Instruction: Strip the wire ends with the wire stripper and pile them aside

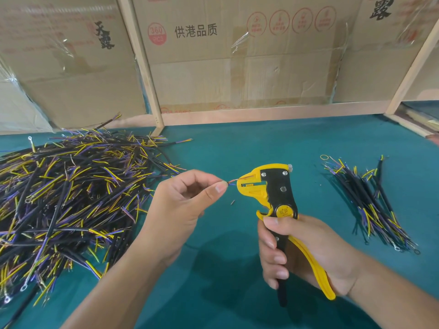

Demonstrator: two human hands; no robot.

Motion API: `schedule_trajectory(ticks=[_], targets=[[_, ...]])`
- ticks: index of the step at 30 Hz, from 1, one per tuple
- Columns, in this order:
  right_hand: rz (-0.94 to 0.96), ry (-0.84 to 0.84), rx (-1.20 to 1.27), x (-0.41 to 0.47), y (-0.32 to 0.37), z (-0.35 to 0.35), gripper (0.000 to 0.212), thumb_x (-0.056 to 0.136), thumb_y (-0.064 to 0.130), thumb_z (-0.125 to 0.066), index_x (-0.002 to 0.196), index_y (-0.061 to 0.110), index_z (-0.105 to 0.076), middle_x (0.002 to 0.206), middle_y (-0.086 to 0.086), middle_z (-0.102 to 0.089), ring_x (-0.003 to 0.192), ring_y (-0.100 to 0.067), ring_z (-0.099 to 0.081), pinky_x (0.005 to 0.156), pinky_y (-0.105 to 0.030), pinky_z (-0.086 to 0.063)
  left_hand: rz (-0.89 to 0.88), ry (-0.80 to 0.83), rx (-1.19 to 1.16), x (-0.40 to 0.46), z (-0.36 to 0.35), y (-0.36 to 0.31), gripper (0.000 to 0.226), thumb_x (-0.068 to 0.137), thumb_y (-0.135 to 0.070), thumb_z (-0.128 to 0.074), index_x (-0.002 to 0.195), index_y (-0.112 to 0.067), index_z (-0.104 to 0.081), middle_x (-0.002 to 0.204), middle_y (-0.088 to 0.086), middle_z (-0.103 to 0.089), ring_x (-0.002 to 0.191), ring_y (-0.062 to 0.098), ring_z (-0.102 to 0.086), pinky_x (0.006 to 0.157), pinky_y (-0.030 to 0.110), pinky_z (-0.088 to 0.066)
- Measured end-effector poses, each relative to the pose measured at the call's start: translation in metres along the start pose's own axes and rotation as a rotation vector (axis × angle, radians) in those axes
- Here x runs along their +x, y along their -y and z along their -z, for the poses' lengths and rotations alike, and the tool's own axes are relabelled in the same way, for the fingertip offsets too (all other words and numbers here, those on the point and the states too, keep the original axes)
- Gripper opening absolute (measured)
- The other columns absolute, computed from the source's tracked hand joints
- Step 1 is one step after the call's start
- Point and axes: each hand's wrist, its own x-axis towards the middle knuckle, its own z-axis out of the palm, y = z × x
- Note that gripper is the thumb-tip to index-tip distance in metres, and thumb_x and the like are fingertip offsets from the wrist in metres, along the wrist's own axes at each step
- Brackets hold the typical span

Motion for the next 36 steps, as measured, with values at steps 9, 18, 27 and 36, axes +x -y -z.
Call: schedule_trajectory(ticks=[9, 18, 27, 36], targets=[[0.036, -0.101, -0.001, -0.001, 0.000, -0.002, 0.044, 0.082, 0.044, -0.073, 0.066, 0.013, -0.046, 0.052, -0.001, -0.029, 0.038, -0.015, -0.027, 0.045, -0.025, -0.034, -0.003, -0.019, 0.007, 0.002, 0.000, 0.005, 0.026, 0.072, -0.044, -0.077, 0.081, -0.020, -0.075, 0.060, -0.015, -0.053, 0.052, 0.005, -0.037, 0.049, 0.013, -0.032], [0.145, -0.065, 0.120, 0.000, 0.016, 0.013, 0.033, 0.086, 0.036, -0.069, 0.079, 0.009, -0.053, 0.065, -0.008, -0.036, 0.053, -0.023, -0.037, 0.057, -0.039, -0.043, -0.029, -0.095, -0.005, 0.006, 0.010, 0.002, 0.011, 0.078, -0.028, -0.079, 0.079, -0.018, -0.075, 0.058, -0.014, -0.053, 0.049, 0.005, -0.032, 0.046, 0.013, -0.028], [0.100, 0.117, 0.046, -0.003, 0.009, 0.013, 0.028, 0.087, 0.028, -0.072, 0.093, 0.005, -0.057, 0.078, -0.013, -0.047, 0.069, -0.030, -0.051, 0.077, -0.046, -0.050, -0.136, -0.110, 0.210, 0.004, 0.010, 0.002, 0.009, 0.079, -0.026, -0.081, 0.082, -0.022, -0.074, 0.071, -0.001, -0.069, 0.064, 0.010, -0.055, 0.059, 0.024, -0.045], [0.088, 0.073, -0.081, -0.002, 0.003, 0.010, 0.029, 0.083, 0.030, -0.076, 0.092, 0.007, -0.062, 0.078, -0.014, -0.050, 0.071, -0.031, -0.053, 0.079, -0.049, -0.051, -0.208, -0.095, 0.415, -0.002, 0.002, 0.003, 0.008, 0.081, -0.035, -0.074, 0.078, -0.027, -0.071, 0.061, -0.018, -0.057, 0.051, 0.006, -0.033, 0.048, 0.015, -0.028]])
